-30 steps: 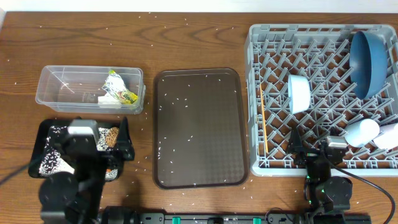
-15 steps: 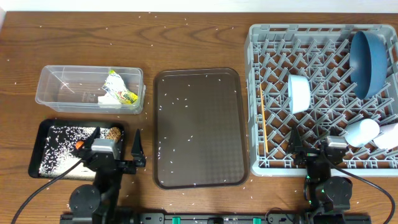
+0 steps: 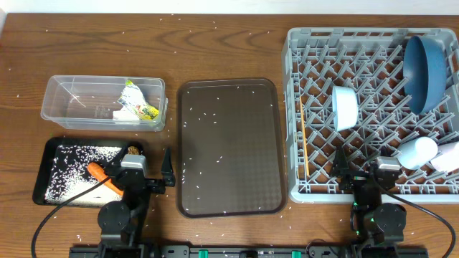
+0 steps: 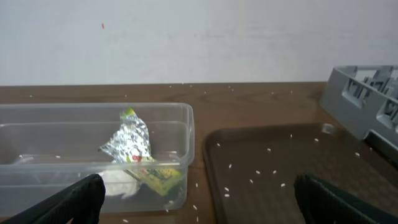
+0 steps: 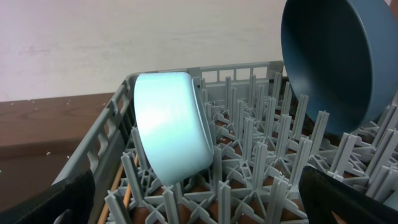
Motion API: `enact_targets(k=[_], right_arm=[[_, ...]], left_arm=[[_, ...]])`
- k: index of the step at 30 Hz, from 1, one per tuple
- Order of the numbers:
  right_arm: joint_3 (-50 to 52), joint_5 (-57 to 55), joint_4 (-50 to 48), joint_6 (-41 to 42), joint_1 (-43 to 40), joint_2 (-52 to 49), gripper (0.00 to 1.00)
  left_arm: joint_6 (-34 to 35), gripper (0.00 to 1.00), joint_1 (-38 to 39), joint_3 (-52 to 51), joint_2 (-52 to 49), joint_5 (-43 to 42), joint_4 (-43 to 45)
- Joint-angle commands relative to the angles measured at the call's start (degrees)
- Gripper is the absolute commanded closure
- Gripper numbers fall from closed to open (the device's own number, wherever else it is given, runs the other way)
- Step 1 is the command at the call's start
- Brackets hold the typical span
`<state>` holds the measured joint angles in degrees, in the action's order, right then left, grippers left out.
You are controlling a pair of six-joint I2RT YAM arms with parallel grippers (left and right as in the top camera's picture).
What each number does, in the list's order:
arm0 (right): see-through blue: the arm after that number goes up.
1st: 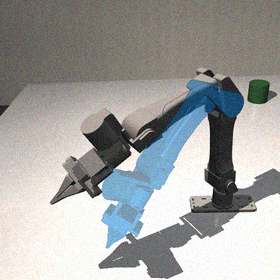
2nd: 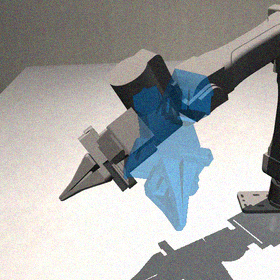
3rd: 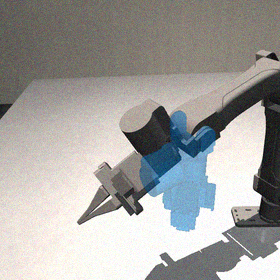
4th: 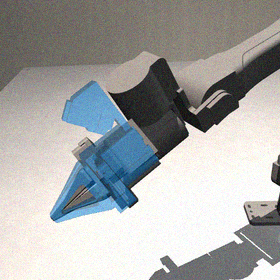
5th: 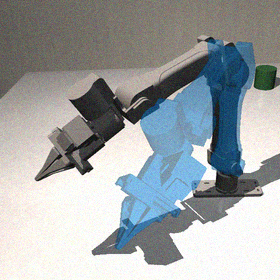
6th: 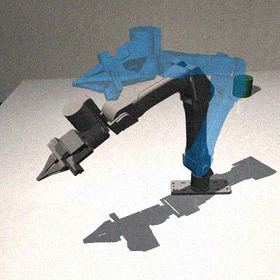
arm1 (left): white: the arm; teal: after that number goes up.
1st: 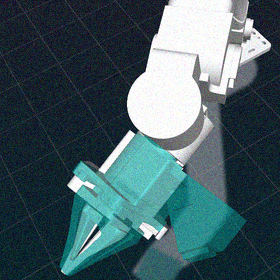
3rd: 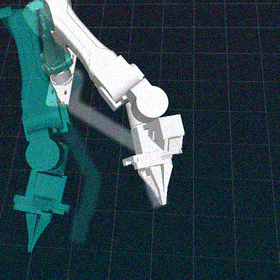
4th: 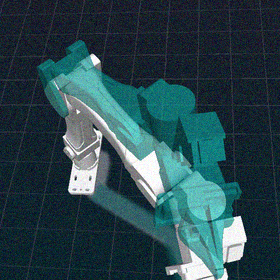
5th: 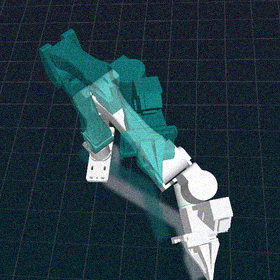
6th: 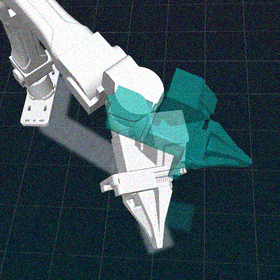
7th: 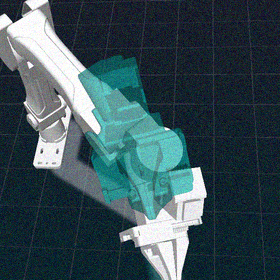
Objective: Sort waste into correct bins and load items into the dishwasher rack
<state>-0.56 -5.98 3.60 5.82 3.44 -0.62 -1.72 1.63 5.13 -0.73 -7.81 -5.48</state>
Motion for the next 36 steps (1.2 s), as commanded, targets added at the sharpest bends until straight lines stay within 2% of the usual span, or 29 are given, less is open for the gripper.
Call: enact_targets(k=[1,10,36], right_arm=[[0.2,0.0,0.0,-0.3,-0.4,0.3,0.01],[0.2,0.0,0.0,-0.3,-0.4,0.3,0.01],[0.2,0.0,0.0,-0.3,-0.4,0.3,0.01]], left_arm=[[0.0,0.02,0.2,-1.0,0.7,-0.7,0.7],[0.0,0.02,0.2,-4.8,0.6,-0.7,2.2],[0.0,0.02,0.2,-4.9,0.5,-0.7,2.5]])
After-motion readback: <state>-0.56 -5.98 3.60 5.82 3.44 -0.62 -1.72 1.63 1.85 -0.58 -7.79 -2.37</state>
